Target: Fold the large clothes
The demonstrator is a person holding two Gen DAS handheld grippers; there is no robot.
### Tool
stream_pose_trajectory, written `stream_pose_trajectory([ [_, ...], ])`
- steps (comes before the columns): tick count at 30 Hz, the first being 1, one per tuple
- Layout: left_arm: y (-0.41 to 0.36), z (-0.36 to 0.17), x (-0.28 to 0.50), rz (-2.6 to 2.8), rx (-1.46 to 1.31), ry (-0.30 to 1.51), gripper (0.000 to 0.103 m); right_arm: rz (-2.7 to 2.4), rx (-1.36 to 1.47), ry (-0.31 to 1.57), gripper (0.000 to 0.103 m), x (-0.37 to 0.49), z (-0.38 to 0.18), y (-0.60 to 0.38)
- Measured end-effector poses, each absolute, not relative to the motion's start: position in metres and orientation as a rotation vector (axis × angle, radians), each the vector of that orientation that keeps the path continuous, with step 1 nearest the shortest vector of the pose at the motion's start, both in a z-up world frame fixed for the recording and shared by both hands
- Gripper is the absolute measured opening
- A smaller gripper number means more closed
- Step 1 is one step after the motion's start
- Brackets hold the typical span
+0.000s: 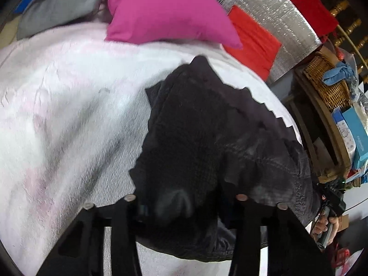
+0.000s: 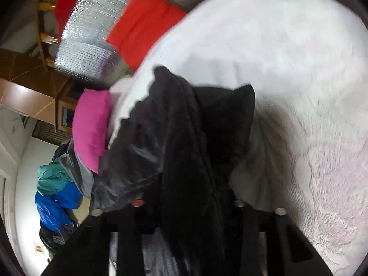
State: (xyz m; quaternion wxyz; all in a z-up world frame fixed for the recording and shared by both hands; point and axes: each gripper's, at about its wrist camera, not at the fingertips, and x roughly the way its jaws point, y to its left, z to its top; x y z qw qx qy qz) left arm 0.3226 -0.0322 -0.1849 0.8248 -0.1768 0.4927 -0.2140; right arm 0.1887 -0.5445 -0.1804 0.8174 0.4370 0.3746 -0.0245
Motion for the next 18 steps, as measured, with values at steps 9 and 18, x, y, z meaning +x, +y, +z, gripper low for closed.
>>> stream_pose_trajectory([
  [9,-0.039,-0.189,0.323,-0.313,-0.294,1.045,0.061,-0.153,0.923,0.845,0.044,0.181,-0.192,-0.549],
  [18,-0.047,-0.152,0.309,-0.190,-0.114,0.873,0.067,-0.340,0.774,0.644,0.072,0.126,-0.135,-0.540],
])
